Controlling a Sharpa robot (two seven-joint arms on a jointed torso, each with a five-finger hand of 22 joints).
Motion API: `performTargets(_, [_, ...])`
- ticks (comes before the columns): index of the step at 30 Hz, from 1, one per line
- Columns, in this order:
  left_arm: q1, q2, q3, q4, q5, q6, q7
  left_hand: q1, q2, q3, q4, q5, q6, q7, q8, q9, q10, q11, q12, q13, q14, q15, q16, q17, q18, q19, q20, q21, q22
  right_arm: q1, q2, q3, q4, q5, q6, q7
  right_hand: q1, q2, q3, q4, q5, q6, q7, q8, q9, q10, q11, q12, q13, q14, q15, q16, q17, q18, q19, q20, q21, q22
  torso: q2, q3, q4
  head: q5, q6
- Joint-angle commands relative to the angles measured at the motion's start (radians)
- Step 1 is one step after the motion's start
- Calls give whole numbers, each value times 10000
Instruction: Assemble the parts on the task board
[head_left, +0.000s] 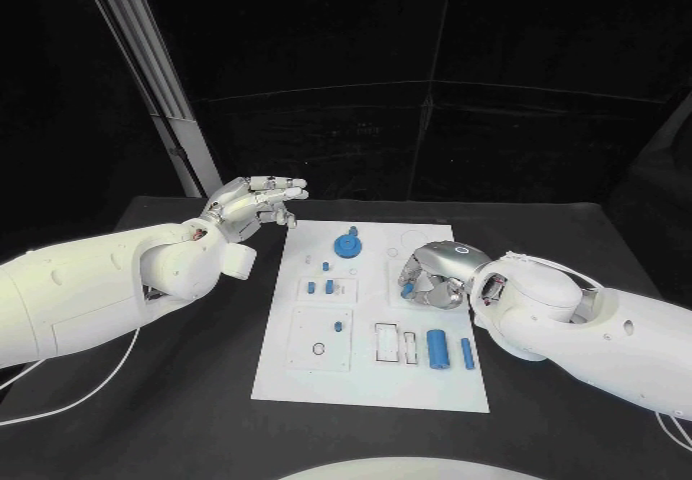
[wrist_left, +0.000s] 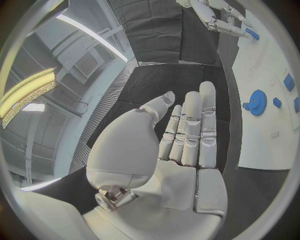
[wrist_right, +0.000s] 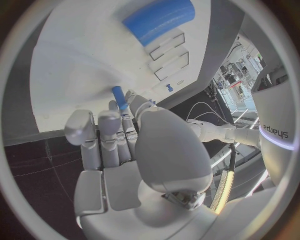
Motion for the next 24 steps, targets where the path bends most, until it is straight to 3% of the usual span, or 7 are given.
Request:
performTargets(1, [13, 2, 6, -2, -38, 132, 20, -38, 67, -44, -24, 26, -66, -19, 53, -16, -71, -8, 43, -12, -96, 7, -13, -12, 139, -46, 2, -47, -11, 17, 5, 8, 11, -163, 209, -75, 120, -3, 136, 17, -83, 126, -10, 51, 9, 155, -7, 55, -7, 63, -11, 94, 107, -139, 135, -20, 98, 122, -6, 7, 3, -6, -15])
performTargets(10, [13, 3, 6, -3, -38, 136, 4, -36, 80, -63, -33, 16, -87, -15, 77, -15, -98, -4, 78, -15, -118, 14, -11, -32, 139, -55, 8, -69, -27, 16, 59, 8, -27, -202, 58, -75, 272, 35, 860, 0, -473, 337, 28, -2, -10, 513, -31, -59, -4, 76, -35, 310, 287, -187, 264, -48, 291, 377, 1, 3, -1, -14, -30])
performTargets(16, [13, -1, 6, -1, -38, 129, 0, -36, 80, -63, -33, 16, -87, -15, 77, -15, -98, -4, 78, -15, -118, 14, -11, -32, 139, -55, 8, -69, -27, 15, 106, 8, -53, -299, -366, -35, 484, 195, 1432, -175, -536, 775, -13, 163, 50, 1080, -140, 37, 56, 141, -120, 591, 606, -265, 497, -117, 579, 778, -6, -2, -3, -31, -45])
performTargets(24, [13, -15, 6, 2, -38, 130, 1, -36, 80, -63, -33, 16, -87, -15, 77, -15, -98, -4, 78, -15, -118, 14, -11, -32, 139, -55, 8, -69, -27, 12, 56, 8, 111, -363, -861, 78, 519, 161, 1694, -312, -533, 897, -34, 185, 52, 1273, -180, 21, 72, 156, -149, 718, 738, -307, 606, -155, 729, 981, -15, 2, -8, -35, -45])
